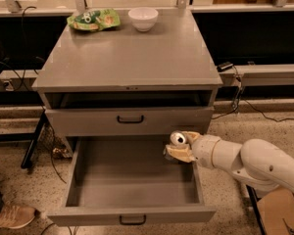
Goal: Pick redbull can from middle drawer and place on counter
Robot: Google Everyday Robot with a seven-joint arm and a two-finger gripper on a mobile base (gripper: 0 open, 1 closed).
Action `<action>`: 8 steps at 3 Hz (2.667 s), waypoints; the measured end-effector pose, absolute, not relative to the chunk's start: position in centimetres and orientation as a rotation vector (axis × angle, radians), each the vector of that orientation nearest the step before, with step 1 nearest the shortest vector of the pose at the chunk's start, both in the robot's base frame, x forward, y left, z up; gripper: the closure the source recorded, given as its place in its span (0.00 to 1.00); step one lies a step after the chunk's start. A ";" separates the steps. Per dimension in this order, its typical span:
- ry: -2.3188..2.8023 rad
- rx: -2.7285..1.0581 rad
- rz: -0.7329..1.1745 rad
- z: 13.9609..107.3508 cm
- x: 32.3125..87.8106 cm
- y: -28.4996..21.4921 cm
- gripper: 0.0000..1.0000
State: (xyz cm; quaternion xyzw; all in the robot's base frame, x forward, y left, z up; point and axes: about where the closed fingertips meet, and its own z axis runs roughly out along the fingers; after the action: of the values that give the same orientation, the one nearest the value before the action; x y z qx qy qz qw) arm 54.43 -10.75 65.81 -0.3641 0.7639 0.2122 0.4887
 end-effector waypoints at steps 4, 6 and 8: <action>1.672 -1.216 0.093 94.1 56.4 -15.8 1.00; 1.673 -1.214 0.098 93.7 56.3 -15.5 1.00; 1.772 -1.214 0.158 97.7 62.6 -14.8 1.00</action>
Offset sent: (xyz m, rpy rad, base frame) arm 0.0097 -0.0681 0.2564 -0.3392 -0.2885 0.0588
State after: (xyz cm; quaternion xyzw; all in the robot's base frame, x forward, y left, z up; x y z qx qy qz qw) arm 62.63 -14.85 97.69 -0.4962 0.7245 0.0644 0.4740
